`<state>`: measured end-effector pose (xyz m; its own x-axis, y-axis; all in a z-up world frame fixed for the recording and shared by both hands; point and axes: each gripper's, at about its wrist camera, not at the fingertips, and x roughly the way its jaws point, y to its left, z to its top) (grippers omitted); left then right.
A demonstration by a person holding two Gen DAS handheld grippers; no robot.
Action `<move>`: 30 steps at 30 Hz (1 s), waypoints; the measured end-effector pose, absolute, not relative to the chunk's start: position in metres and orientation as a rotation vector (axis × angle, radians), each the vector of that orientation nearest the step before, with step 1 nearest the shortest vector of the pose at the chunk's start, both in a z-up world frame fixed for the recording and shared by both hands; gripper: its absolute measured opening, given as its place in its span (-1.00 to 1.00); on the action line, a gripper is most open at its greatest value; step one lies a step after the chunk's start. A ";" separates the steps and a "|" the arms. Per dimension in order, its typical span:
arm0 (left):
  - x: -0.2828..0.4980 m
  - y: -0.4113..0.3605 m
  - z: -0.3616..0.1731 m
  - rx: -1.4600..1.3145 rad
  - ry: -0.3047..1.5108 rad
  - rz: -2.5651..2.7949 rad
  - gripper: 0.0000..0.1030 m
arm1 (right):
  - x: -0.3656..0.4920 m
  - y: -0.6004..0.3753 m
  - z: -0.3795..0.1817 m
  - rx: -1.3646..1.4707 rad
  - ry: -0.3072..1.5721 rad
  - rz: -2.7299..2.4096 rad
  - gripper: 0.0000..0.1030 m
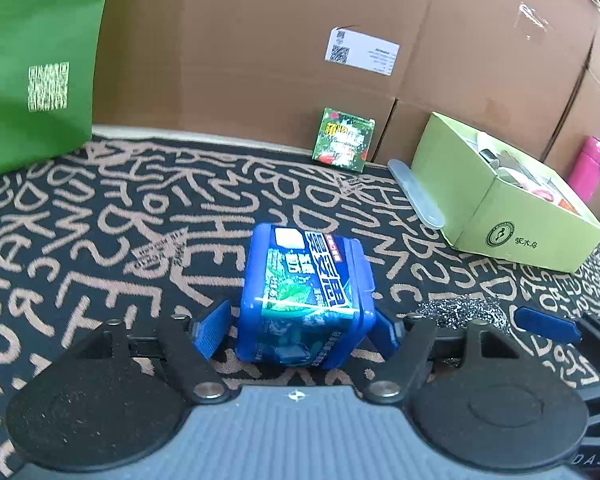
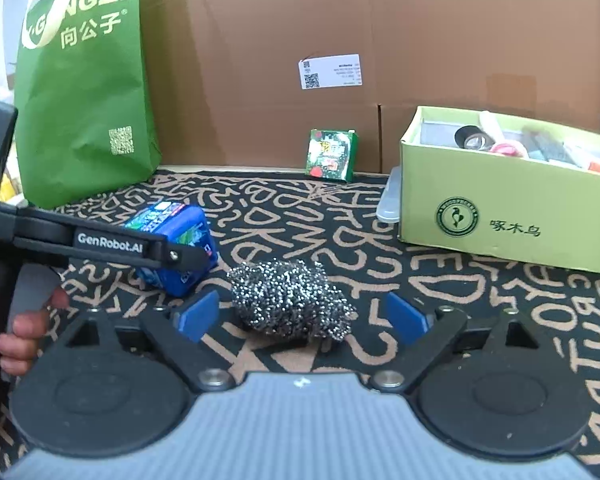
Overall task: Organize objects
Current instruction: 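Lift the blue container with the left tool while the right tool lifts the steel wool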
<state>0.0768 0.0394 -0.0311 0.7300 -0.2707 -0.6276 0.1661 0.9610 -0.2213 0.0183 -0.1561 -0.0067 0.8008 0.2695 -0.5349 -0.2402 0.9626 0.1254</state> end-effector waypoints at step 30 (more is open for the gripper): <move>0.071 0.035 -0.039 -0.052 0.641 -0.277 0.65 | 0.047 -0.139 -0.023 -0.094 0.695 0.399 0.85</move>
<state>0.0712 0.0347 -0.0394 0.7661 -0.2706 -0.5829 0.2386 0.9620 -0.1330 0.0472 -0.1392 -0.0230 0.6958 0.3261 -0.6399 -0.3880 0.9204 0.0470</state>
